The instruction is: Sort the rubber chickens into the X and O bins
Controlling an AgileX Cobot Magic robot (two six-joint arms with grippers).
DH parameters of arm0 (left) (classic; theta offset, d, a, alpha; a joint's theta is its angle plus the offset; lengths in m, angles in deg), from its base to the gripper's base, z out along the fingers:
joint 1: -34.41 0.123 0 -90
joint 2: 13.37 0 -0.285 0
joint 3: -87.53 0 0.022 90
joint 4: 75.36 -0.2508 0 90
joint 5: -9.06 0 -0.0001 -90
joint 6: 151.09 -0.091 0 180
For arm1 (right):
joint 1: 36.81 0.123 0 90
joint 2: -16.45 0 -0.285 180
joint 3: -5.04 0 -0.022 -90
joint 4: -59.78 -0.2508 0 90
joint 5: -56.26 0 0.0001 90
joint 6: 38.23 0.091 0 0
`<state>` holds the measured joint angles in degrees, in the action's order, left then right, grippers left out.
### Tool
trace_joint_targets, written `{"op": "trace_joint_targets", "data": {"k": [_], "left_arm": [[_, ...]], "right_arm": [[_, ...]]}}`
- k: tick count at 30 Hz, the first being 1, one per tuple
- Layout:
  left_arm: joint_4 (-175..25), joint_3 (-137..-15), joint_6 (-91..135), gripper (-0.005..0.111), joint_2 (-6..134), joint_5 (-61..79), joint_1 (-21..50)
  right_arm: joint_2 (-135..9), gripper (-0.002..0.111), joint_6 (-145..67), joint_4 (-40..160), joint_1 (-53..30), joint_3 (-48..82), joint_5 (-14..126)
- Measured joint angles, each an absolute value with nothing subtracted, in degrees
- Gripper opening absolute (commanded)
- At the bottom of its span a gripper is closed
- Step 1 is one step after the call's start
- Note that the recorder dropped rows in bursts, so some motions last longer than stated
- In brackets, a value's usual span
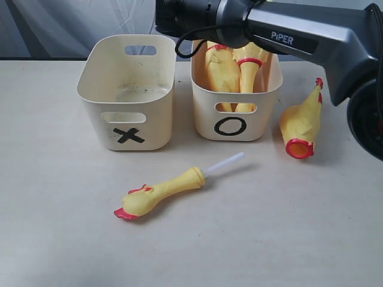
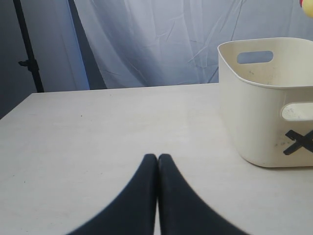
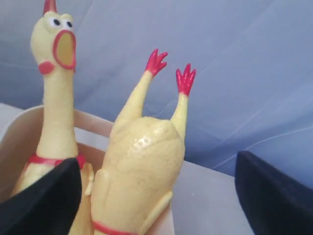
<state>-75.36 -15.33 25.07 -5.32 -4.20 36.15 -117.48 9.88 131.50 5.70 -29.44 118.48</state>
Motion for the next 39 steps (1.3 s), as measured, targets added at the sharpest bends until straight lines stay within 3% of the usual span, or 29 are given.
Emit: {"op": "trace_joint_targets", "data": {"k": [6,16,18,23,33,39], "left_arm": [[-75.4,-15.3,25.1,0.000,-5.3,-4.2,36.1],[-75.4,-15.3,25.1,0.000,-5.3,-4.2,36.1],[-75.4,-15.3,25.1,0.000,-5.3,-4.2,36.1],[-75.4,-15.3,25.1,0.000,-5.3,-4.2,36.1],[-75.4,-15.3,25.1,0.000,-5.3,-4.2,36.1],[-75.4,-15.3,25.1,0.000,-5.3,-4.2,36.1]], "right_arm": [[-117.5,0.067,-9.4,122.3,7.2,-29.6,114.6],[-116.7,0.029,-51.6,90.4,14.9,-29.6,110.1],[-116.7,0.031,-56.0,85.9,15.6,-29.6,112.5],[-115.3,0.053,-59.8,83.0,15.8,-29.6,121.3],[-107.5,0.052,-60.9,79.0,15.9,-29.6,119.8],[-105.5,0.053,-71.5,63.4,15.9,-27.8,125.3]]}}
